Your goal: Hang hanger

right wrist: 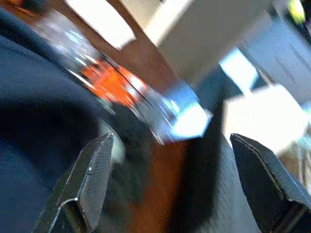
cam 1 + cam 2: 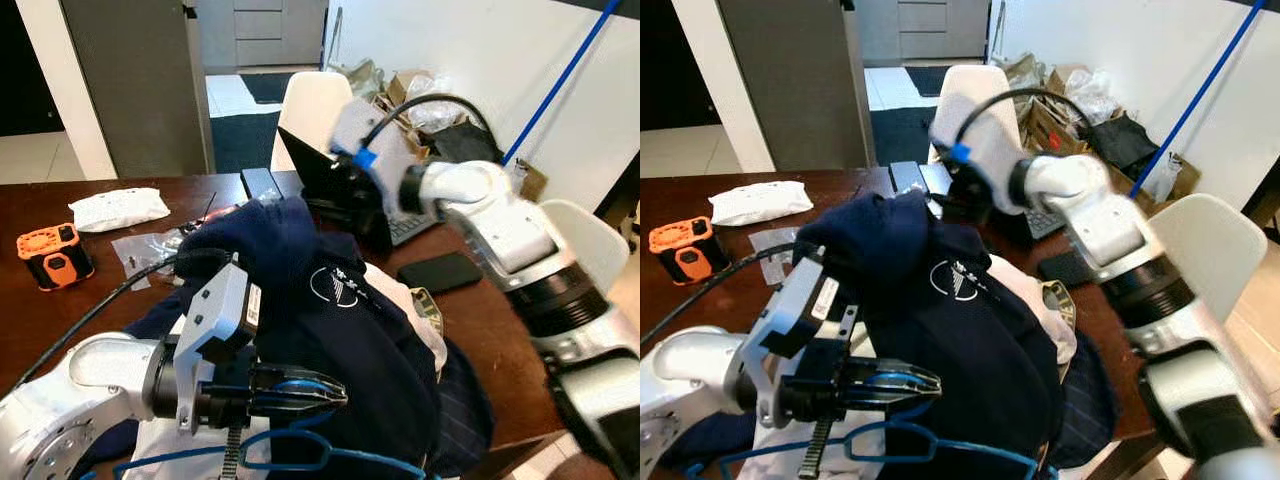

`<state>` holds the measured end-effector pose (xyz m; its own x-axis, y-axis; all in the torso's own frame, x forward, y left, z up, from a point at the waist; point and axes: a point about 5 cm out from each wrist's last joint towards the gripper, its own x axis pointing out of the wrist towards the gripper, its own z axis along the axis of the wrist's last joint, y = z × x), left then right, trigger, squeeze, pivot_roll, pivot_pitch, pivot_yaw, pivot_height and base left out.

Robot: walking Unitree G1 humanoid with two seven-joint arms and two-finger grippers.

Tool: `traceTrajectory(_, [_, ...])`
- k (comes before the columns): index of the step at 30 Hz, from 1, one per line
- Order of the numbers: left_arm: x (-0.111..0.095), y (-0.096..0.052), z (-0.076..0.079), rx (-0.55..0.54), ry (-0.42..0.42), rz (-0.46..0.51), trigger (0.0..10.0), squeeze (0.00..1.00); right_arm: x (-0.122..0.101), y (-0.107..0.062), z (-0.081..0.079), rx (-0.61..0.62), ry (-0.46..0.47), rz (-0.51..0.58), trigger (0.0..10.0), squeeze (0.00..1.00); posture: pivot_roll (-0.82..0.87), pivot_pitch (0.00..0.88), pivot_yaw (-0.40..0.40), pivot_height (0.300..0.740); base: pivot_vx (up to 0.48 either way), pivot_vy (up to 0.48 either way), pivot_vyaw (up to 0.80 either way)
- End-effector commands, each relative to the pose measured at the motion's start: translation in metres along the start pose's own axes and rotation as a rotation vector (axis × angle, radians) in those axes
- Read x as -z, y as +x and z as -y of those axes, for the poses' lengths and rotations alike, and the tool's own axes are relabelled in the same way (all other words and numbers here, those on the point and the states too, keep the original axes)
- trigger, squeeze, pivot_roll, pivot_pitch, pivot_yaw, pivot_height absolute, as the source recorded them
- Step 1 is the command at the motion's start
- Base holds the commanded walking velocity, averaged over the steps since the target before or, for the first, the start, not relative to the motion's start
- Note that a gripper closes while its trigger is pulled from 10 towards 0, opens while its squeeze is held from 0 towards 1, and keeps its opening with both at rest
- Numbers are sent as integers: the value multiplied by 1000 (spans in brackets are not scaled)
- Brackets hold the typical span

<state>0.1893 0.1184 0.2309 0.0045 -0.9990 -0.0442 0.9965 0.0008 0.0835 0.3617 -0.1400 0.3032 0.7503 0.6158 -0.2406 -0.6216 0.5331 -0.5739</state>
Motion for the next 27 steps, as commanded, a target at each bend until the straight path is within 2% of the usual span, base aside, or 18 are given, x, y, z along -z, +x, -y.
traceTrajectory(1, [-3,2,2,16,10,11,10000,0,10,-7,4,-3,24,-35,10000,1000,0,0,-73,740,0,0,0])
traceTrajectory(3, [-4,2,1,15,12,14,10000,0,22,-23,15,5,13,-78,10000,1000,0,0,-74,740,0,0,0])
traceTrajectory(4, [-6,1,1,11,15,27,10000,0,25,-36,16,-52,19,-51,10000,1000,0,0,-74,740,0,0,0])
traceTrajectory(5, [-6,1,1,11,15,27,10000,0,25,-36,16,-52,19,-51,10000,1000,0,0,-74,740,0,0,0])
traceTrajectory(8, [-10,-1,1,-8,24,51,10000,0,20,-59,14,-174,17,70,10000,1000,0,0,-74,740,0,0,0])
traceTrajectory(9, [-10,-1,1,-8,24,51,10000,0,20,-59,14,-174,17,70,10000,1000,0,0,-74,740,0,0,0])
traceTrajectory(10, [-13,-2,-1,-26,26,59,10000,0,17,-66,15,-190,43,121,10000,855,0,0,-74,740,0,0,0])
traceTrajectory(11, [-13,-2,-1,-26,26,59,10000,0,17,-66,15,-190,43,121,10000,855,0,0,-74,740,0,0,0])
traceTrajectory(12, [-16,-4,-2,-39,34,69,10000,0,14,-73,16,-192,83,185,10000,0,-1,0,-70,740,0,0,0])
traceTrajectory(15, [-20,-7,-3,-57,42,53,10000,0,10,-82,14,-203,148,274,10000,0,3,0,-62,740,-91,0,0])
traceTrajectory(18, [-20,-7,-3,-57,42,53,10000,0,10,-82,14,-203,148,274,10000,0,3,0,-62,740,-274,0,0])
traceTrajectory(20, [-19,-8,-5,-65,45,26,10000,0,6,-87,6,-252,187,355,10000,0,5,0,-53,740,-326,0,0])
traceTrajectory(27, [-17,-5,-6,-62,38,19,10000,0,5,-93,-6,-326,207,412,10000,0,2,0,-48,740,-325,0,0])
